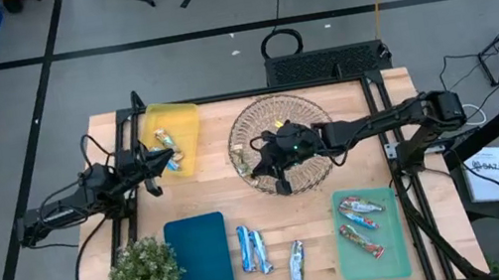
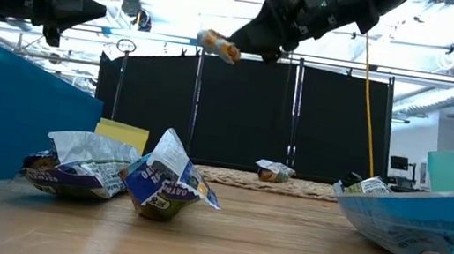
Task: Pick and place Granola Bars by type
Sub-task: Put the yellow granola bar into the yellow bin
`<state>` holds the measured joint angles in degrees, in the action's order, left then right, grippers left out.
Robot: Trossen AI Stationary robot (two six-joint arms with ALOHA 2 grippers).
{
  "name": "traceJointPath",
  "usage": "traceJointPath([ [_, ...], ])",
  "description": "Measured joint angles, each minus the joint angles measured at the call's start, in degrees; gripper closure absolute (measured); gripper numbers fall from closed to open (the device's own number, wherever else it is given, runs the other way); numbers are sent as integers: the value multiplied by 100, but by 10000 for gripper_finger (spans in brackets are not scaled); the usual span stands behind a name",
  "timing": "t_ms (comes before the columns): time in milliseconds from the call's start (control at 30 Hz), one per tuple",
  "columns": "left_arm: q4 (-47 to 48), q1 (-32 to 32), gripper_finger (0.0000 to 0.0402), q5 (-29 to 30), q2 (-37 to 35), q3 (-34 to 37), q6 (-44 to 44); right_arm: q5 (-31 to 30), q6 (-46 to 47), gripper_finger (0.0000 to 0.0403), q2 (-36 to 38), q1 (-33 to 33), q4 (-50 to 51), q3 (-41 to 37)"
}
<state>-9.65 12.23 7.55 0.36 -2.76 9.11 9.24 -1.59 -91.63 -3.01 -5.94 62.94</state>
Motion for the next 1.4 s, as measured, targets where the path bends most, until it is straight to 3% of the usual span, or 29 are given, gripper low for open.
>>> traceJointPath([
  [400,-52,0,366,-251,0,0,415,10,-414,403,0,55,-154,0],
  [600,32,0,366,-464,252,1,579,478,-677,403,0,55,-267,0],
  [800,-1076,-159,366,-839,1408,2,902,452,-687,403,0,52,-288,0],
  [967,-2870,-436,359,-1250,2871,2,135,449,-704,403,0,51,-309,0],
  [1067,-3528,-525,329,-1311,3660,2,79,448,-703,403,0,51,-399,0],
  [1200,-4051,-535,262,-1205,4683,-148,639,446,-703,403,0,51,-474,0],
  [1400,-4155,-535,163,-1202,6004,-1010,880,443,-703,403,0,51,-506,0],
])
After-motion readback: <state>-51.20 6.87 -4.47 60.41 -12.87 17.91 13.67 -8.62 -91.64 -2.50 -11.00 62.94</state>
